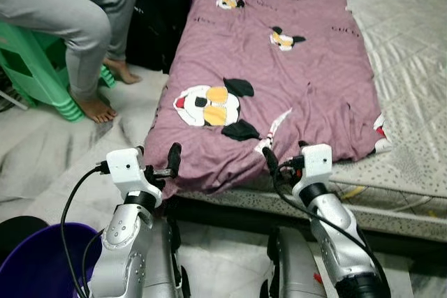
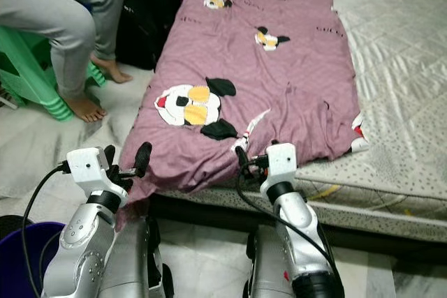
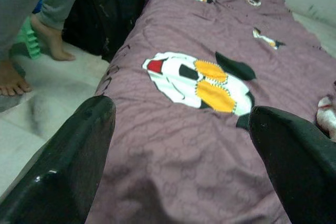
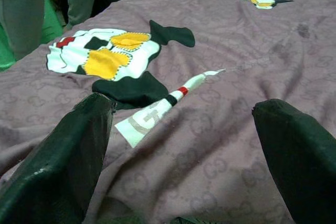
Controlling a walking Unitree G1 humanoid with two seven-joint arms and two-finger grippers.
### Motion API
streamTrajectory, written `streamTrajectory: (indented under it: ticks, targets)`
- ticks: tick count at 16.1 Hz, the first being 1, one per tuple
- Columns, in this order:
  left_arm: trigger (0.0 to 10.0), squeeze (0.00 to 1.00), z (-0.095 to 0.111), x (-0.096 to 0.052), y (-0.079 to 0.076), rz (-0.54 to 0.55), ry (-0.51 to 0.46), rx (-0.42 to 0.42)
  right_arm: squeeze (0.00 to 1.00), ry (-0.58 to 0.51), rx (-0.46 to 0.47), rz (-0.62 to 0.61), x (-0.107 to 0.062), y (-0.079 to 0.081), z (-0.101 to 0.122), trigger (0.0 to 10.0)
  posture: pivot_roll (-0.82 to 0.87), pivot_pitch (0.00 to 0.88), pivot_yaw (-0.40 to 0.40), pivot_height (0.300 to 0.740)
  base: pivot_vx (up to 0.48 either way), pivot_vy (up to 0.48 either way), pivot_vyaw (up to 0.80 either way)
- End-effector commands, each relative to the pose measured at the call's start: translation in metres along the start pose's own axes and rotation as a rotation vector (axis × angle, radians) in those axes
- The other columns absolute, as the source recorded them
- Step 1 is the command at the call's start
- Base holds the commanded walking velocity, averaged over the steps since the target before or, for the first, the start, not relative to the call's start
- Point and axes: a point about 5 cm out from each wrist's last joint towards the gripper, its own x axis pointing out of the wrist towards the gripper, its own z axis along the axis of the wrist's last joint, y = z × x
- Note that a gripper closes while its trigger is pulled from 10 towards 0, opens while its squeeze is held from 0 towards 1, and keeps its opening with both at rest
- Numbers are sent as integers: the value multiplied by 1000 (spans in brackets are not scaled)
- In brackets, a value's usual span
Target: Clean up the room
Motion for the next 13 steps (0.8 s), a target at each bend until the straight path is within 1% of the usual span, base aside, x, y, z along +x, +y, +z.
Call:
streamTrajectory:
  ticks: [1,3,4,5,6,8,9,10,12,13]
  targets:
    - [10000,0,5,-5,8,34,-10,62,0,-9,30,-2,6,-1,5,10000,80,169,30,534,0,0,0]
    - [10000,0,8,-12,20,82,-10,96,0,-23,48,-12,13,-2,10,10000,103,174,30,534,0,0,0]
    - [10000,0,9,-17,27,103,-3,113,0,-32,60,-19,23,-2,14,10000,124,182,31,534,0,0,0]
    - [10000,0,10,-21,29,104,2,127,0,-51,74,-14,39,2,23,10000,143,194,31,534,0,0,0]
    - [10000,0,12,-22,27,95,3,134,0,-59,78,-6,47,6,30,10000,157,202,31,534,0,0,0]
    - [10000,0,13,-25,23,74,6,145,0,-66,75,5,58,11,38,10000,184,222,36,534,0,0,0]
    - [10000,0,14,-29,18,52,11,155,0,-75,70,9,68,16,46,10000,202,235,37,534,0,0,0]
    - [10000,0,15,-33,16,43,13,159,0,-80,63,6,73,18,50,10000,218,245,37,534,0,0,0]
    - [10000,0,18,-52,13,29,38,176,0,-86,69,-34,88,19,64,10000,256,272,38,534,0,0,0]
    - [10000,0,18,-55,14,31,45,178,0,-70,61,-48,91,20,65,10000,266,280,41,534,0,0,0]
